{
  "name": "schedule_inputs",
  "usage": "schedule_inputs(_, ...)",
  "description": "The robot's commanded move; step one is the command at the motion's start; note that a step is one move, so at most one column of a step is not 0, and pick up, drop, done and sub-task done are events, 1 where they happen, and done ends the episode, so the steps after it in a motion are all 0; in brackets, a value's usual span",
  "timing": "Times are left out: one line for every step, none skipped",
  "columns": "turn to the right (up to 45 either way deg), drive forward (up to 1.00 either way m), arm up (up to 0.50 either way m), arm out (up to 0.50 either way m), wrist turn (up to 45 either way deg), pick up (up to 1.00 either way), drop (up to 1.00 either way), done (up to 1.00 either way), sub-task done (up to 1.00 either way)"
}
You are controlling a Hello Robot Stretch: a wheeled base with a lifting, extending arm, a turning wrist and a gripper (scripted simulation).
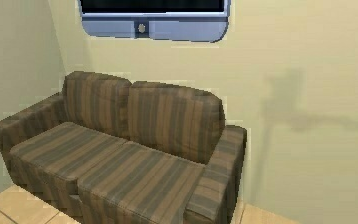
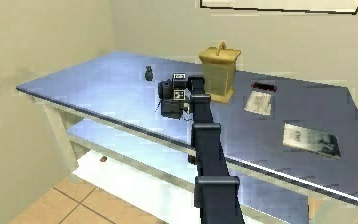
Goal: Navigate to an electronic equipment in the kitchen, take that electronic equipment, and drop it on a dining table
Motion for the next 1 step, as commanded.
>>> schedule_inputs(0.0,0.0,0.0,0.0,0.0,0.0,0.0,1.0,0.0)
